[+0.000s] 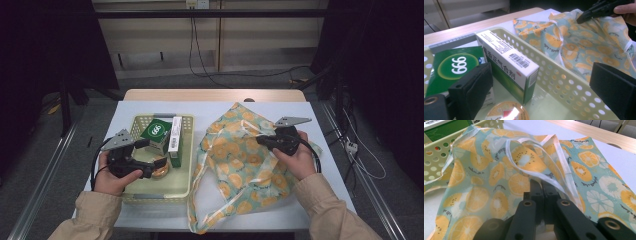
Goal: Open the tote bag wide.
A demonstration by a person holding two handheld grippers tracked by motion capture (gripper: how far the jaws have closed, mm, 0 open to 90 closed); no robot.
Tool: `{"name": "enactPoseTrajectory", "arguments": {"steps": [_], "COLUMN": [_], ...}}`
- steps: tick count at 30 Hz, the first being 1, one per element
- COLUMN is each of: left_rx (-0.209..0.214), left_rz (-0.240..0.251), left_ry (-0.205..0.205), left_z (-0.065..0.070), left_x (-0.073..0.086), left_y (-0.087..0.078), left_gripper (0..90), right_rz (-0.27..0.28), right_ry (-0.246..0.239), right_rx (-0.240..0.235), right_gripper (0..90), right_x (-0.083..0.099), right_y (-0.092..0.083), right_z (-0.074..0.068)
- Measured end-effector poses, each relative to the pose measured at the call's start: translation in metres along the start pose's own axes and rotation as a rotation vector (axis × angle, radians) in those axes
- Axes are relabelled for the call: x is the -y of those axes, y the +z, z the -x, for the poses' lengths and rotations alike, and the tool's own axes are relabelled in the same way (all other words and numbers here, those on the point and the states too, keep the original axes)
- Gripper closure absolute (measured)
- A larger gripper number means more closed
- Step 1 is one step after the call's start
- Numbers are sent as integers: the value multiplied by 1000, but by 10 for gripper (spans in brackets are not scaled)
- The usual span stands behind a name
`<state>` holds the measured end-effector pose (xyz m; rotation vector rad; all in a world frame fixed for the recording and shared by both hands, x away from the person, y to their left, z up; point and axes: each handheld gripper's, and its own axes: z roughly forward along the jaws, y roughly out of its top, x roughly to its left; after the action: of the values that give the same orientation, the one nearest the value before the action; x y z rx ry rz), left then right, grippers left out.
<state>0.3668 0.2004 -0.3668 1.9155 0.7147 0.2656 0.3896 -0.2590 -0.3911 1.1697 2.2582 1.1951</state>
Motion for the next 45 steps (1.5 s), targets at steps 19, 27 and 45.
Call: {"name": "enactPoseTrajectory", "arguments": {"steps": [19,27,45], "left_rx": [-41,-56,-120], "left_rz": [-140,-171,-401], "left_ry": [-13,-26,4], "left_z": [-13,-19,-25], "left_x": [19,29,41], "left_y": [35,37,57], "left_gripper": [66,70,100], "right_rz": [18,15,2], "right_ry": [6,9,4], "right_rx": [-13,-17,-14], "right_gripper": [892,892,892], "right_x": [4,7,7], "right_y": [-1,-4,-3], "right_z": [1,1,-1]}}
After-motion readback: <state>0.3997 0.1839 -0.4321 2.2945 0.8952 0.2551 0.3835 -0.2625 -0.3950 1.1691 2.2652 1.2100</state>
